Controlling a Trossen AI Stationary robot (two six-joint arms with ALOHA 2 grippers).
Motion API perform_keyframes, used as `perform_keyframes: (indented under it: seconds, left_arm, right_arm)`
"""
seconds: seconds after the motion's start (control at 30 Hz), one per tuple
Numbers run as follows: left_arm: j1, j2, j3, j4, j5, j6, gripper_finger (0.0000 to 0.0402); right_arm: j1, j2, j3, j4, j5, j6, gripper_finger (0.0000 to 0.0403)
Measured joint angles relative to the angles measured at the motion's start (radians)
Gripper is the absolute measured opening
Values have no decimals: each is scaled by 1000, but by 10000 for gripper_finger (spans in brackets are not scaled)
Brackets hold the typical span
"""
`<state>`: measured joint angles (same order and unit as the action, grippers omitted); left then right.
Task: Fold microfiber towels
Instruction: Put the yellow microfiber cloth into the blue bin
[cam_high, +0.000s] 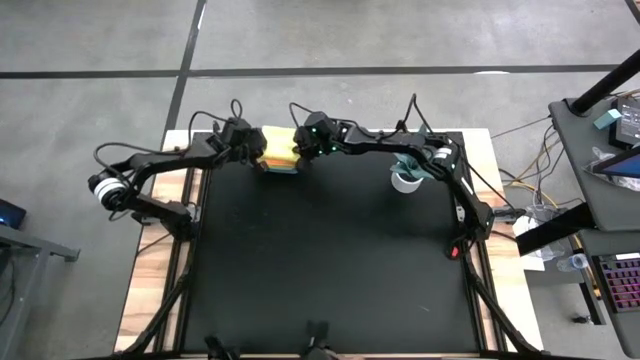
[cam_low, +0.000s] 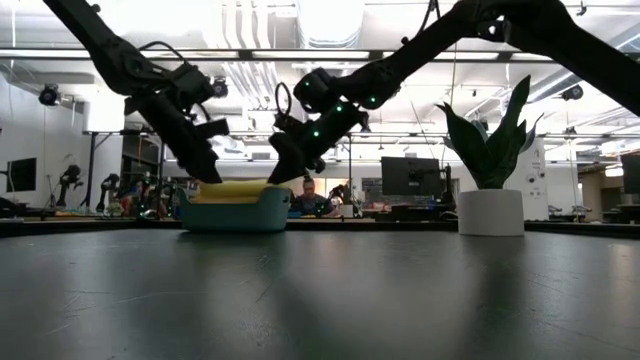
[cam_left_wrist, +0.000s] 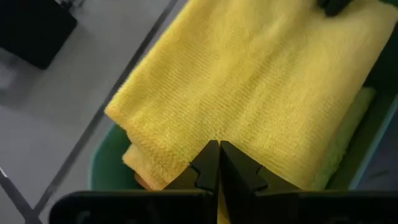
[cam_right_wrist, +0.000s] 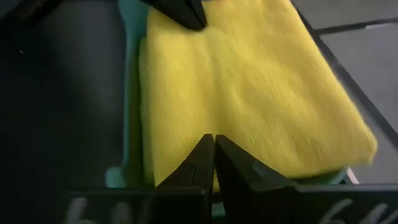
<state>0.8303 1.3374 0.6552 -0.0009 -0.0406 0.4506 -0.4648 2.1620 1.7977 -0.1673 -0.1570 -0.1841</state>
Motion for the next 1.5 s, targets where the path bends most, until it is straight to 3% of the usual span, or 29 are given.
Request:
perform_keyframes:
  seconds: [0.57, 0.73, 1.0, 1.23, 1.5]
  left_arm:
    - [1, -50, 14, 3, -48, 24, 0]
    - [5, -65, 17, 88, -48, 67, 0]
    - [61, 18, 43, 212, -34, 117, 0]
    - [84, 133, 66, 209, -6, 113, 0]
    - [85, 151, 71, 160, -14, 104, 0]
  right_arm:
    - [-26, -24, -7, -30, 3, -1, 8]
    - [-35, -50, 5, -29, 56, -14, 8]
    - [-80, -50, 24, 34, 67, -3, 8]
    - [-88, 1, 23, 128, 64, 22, 8]
    - [-88, 39, 21, 97, 44, 29, 8]
